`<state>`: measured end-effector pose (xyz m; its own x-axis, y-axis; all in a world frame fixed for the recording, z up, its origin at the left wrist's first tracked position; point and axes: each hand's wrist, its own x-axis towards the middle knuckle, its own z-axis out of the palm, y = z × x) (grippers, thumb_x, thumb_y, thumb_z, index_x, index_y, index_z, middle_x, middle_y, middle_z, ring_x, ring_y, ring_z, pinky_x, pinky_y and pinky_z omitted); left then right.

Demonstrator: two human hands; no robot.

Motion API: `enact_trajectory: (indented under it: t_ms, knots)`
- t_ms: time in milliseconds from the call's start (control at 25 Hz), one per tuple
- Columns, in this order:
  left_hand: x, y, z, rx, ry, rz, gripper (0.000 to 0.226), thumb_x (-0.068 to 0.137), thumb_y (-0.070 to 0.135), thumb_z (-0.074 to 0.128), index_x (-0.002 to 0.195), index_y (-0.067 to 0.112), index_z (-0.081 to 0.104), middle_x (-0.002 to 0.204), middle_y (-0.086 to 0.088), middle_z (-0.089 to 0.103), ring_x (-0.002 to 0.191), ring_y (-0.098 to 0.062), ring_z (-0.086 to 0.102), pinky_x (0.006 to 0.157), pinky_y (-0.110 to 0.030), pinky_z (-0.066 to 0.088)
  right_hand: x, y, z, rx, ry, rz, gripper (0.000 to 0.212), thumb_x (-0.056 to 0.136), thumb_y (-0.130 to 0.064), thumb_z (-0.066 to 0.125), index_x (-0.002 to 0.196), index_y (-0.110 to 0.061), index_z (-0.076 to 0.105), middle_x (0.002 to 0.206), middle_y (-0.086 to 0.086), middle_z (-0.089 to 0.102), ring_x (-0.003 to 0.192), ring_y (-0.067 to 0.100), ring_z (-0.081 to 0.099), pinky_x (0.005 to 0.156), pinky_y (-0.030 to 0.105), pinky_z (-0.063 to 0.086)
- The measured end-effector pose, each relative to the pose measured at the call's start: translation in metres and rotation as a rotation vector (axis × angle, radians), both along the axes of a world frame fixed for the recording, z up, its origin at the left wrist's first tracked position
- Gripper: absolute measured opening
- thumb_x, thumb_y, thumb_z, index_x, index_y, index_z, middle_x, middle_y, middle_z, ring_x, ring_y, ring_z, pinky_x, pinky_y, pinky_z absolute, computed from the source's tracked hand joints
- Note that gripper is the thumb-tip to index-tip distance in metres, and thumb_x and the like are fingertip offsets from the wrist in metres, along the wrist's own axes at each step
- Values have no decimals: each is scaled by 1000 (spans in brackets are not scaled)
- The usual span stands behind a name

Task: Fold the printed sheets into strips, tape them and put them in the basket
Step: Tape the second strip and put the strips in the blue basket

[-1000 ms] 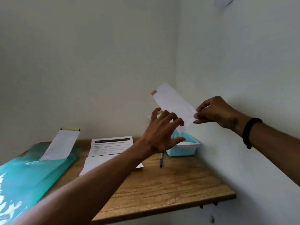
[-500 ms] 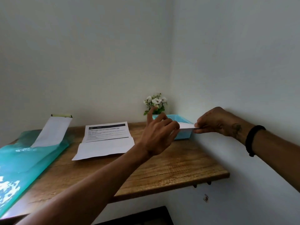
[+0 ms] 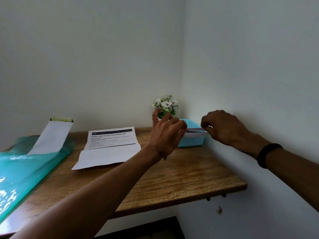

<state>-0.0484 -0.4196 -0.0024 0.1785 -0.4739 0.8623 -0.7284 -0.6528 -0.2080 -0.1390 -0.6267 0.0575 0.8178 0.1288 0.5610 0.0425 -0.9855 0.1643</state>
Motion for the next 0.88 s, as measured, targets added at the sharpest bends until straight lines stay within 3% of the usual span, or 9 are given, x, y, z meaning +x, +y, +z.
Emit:
enact_trajectory:
  t_ms: [120,240,320,440,560,640,880]
  knots:
    - [11,-2,14,29,-27,-3,9,97,34,67,99,27,72,100,4,78,100,-22,67,114,-54,31,6,1,1,-46,-37,32,16,99,-25,59,111,-23,69,108,1,67,100,22,61,72,35,51]
    - [19,-2,50,103,27,-126,11,97,27,70,102,19,74,92,-1,77,83,-23,69,88,-41,50,20,-1,11,-30,-64,35,14,98,-23,59,109,-22,69,104,2,68,97,24,62,71,35,49]
    - [18,-3,76,199,133,-151,17,97,27,71,111,18,75,97,-1,77,85,-19,70,79,-30,51,30,-1,25,-64,-94,43,13,97,-16,60,105,-19,69,99,4,69,90,24,63,70,36,51]
    - [21,-3,101,254,131,-142,14,97,22,69,107,17,76,99,-2,75,86,-19,68,78,-35,56,38,3,42,-97,-127,81,10,96,-13,62,102,-11,69,93,9,69,79,25,63,67,34,52]
    - [25,-2,114,232,8,-186,9,94,18,70,101,14,75,94,-4,74,77,-21,66,75,-37,55,37,3,48,-141,-209,124,4,89,-6,72,92,-8,69,80,11,65,65,23,58,56,30,41]
    - [26,-2,116,243,-49,-200,8,94,18,72,100,14,75,92,-4,74,76,-20,65,76,-33,51,35,-1,49,-171,-259,157,15,78,0,81,83,-7,68,72,11,62,56,23,55,51,27,34]
    - [29,7,97,287,-35,-198,7,93,19,75,99,18,74,92,0,74,83,-18,67,85,-35,50,36,4,30,-242,-210,172,31,66,-4,89,85,-11,65,78,8,62,61,21,57,49,28,38]
